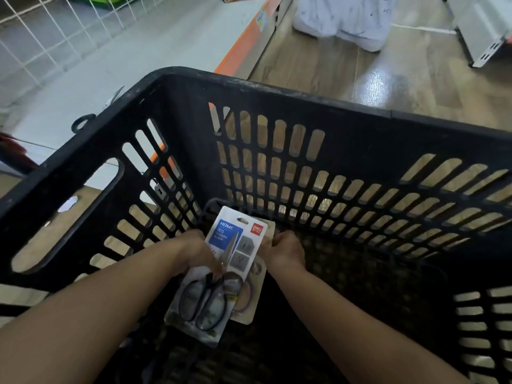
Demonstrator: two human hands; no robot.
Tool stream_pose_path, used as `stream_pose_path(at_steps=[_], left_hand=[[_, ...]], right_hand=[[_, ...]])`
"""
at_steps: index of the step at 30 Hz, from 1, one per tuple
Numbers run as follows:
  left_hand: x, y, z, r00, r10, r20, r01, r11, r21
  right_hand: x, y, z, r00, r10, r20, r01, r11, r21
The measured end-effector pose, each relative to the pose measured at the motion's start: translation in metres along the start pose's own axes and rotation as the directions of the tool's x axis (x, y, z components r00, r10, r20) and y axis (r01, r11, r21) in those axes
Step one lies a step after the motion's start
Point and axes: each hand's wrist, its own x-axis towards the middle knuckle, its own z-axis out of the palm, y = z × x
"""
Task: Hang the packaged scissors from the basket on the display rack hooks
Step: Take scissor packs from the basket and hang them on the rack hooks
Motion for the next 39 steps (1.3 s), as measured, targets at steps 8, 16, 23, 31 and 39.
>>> stream_pose_path(at_steps=[8,16,23,31,39], left_hand=[[0.0,0.007,0.005,0.998,0.06,-0.016,-0.061,0.995,-0.082],[-0.007,0.006,0.009,0.996,0.043,-0.084,-0.039,0.998,0.042],[-0.009,0.011,0.015,0.993,0.098,-0.066,-0.1,0.995,-0.029],[-0.008,0.018,0.024,0.982,0.18,-0.06,-0.18,0.984,0.011],[-0.077,0.031,0.004,0.986,0.136,-0.101,-0.16,0.944,-0.289]], right_hand=[[-0.004,0.022,-0.038,0.99,-0.069,-0.12,0.094,0.971,0.22],[-0.008,0.036,-0.067,0.989,-0.128,-0.074,0.14,0.971,0.193],[-0.006,0.063,-0.061,0.993,0.107,0.055,-0.12,0.915,0.386],[-0.007,0.07,-0.048,0.993,0.101,0.056,-0.114,0.931,0.348],[-0.067,0.036,-0.085,0.971,0.124,0.205,-0.191,0.918,0.346]])
